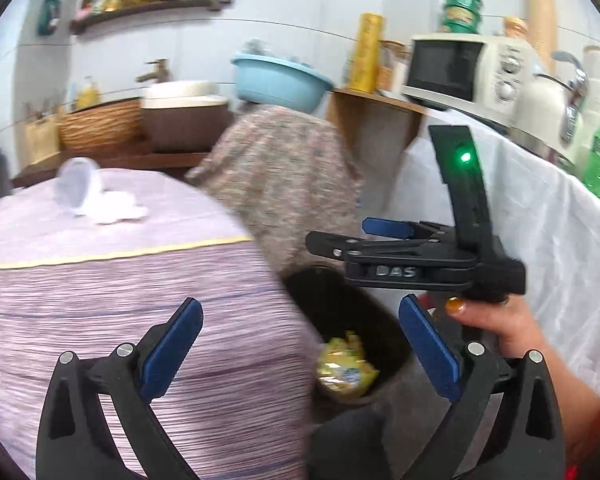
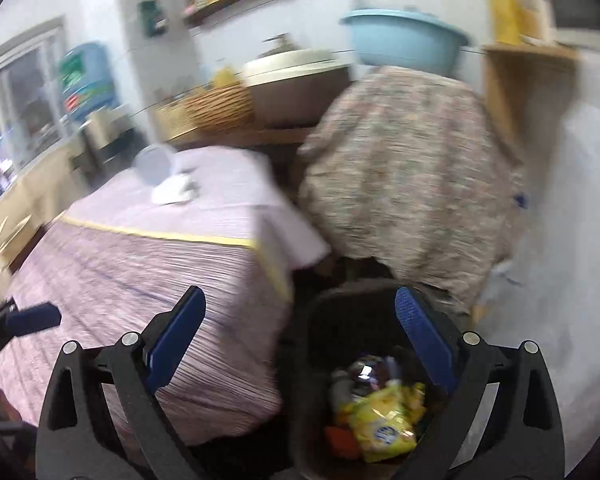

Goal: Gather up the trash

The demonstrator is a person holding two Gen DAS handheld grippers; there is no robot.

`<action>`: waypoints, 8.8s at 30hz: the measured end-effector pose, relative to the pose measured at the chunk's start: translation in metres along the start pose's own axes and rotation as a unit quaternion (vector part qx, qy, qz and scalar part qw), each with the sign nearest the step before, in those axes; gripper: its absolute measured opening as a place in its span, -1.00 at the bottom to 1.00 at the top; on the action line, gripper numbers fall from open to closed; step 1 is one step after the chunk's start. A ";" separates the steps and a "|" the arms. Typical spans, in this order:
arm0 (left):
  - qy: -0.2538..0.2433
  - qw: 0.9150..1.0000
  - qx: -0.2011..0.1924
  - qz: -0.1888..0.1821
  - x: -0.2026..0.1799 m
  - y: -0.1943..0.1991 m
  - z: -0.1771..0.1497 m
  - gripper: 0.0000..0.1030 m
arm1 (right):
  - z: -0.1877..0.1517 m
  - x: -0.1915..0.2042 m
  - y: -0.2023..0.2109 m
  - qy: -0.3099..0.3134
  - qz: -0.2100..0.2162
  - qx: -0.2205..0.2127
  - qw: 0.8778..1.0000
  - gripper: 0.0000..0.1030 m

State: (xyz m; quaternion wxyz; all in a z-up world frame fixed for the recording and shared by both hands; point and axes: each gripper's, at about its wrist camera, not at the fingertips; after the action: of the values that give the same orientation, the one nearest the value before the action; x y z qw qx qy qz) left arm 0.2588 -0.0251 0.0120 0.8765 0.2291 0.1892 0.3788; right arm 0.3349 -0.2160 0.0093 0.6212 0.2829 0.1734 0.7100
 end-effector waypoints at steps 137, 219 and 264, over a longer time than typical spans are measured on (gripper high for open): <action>-0.023 0.999 0.047 -0.008 -0.062 -0.076 -0.019 -0.83 | -0.130 -0.096 -0.026 -0.070 -0.172 0.064 0.980 0.29; 0.001 0.947 -0.219 0.236 -0.090 0.179 -0.109 0.90 | -0.167 0.114 0.232 0.082 -0.044 -0.214 0.972 0.89; -0.004 0.948 -0.214 0.234 -0.096 0.174 -0.111 0.90 | -0.165 0.103 0.234 0.069 -0.052 -0.216 0.973 0.89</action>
State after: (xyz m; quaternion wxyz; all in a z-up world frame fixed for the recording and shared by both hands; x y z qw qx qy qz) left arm 0.0408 0.0370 0.0310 0.7923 0.0758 0.0411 0.6041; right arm 0.0427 -0.1370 0.0393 0.6900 0.0826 0.0728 0.7154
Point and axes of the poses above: each gripper's, at about its wrist camera, not at the fingertips, and y roughly against the way its jaws point, x to its left, z to its top, and after that the axes turned 6 degrees about -z, right-handed
